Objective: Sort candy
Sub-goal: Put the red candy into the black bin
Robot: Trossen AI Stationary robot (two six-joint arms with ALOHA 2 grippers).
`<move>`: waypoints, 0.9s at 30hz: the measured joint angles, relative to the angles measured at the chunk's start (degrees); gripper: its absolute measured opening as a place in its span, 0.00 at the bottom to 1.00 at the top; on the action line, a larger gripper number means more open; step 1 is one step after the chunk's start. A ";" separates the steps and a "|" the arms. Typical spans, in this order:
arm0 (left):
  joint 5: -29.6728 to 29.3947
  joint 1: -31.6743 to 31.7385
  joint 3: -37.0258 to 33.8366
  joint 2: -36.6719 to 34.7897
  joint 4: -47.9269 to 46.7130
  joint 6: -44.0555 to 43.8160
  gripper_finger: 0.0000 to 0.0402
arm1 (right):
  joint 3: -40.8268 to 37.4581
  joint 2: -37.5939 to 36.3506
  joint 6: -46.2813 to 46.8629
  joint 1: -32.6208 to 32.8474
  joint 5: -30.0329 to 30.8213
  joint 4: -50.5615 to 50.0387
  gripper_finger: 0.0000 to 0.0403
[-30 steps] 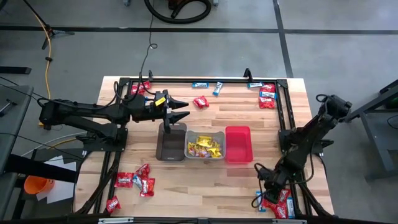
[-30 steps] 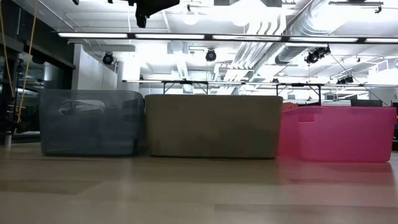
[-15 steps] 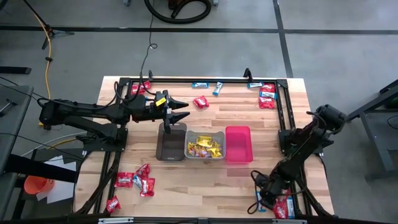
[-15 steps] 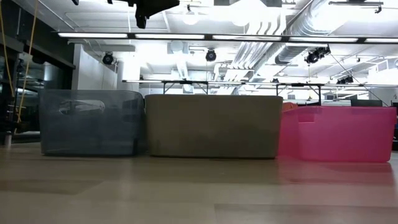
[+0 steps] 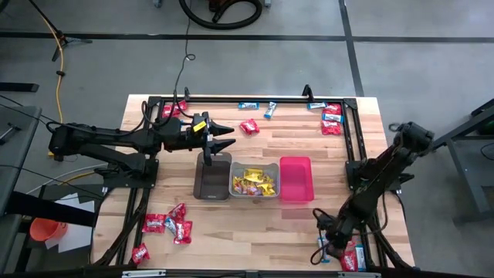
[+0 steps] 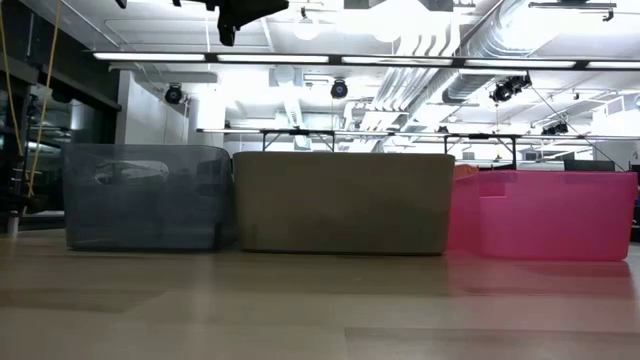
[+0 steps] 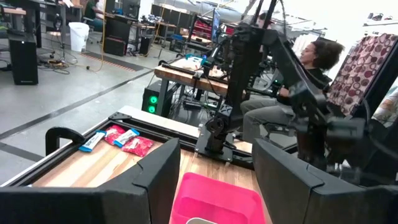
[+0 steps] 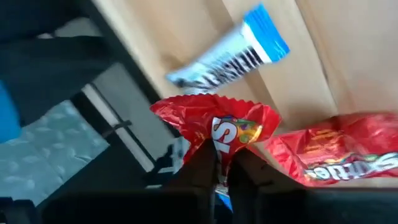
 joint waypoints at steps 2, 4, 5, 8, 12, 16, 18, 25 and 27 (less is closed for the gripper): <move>0.00 0.00 0.00 0.00 0.00 0.01 0.47 | 0.61 -3.77 -2.23 -0.66 2.62 -2.45 0.01; 0.00 0.00 0.00 0.00 0.00 -0.01 0.47 | 1.32 -7.76 -5.10 -1.69 5.40 -4.16 0.02; 0.00 0.00 0.00 0.00 0.01 -0.02 0.47 | 1.71 -9.77 -6.90 -2.25 7.18 -4.76 0.02; 0.66 -0.10 0.00 0.00 0.04 -0.08 0.47 | 1.97 -15.48 -13.47 -4.29 12.83 -4.93 0.01; 3.83 -0.17 -0.02 0.00 0.02 -4.09 0.47 | 1.97 -20.64 -23.18 -8.16 20.89 -4.95 0.01; 5.50 -0.17 -0.02 0.00 0.02 -6.88 0.47 | 1.97 -21.35 -35.39 -15.16 22.50 -4.14 0.00; 5.52 -0.17 -0.02 0.00 0.02 -7.41 0.47 | 1.97 -20.29 -42.85 -19.82 22.48 -1.70 0.00; 5.51 -0.17 -0.02 0.00 0.26 -3.93 0.47 | 1.97 -11.80 -64.92 -36.32 20.63 19.59 0.00; 5.51 -0.17 -0.02 0.00 0.31 -3.92 0.47 | 1.97 -8.39 -67.92 -39.55 18.05 28.57 0.00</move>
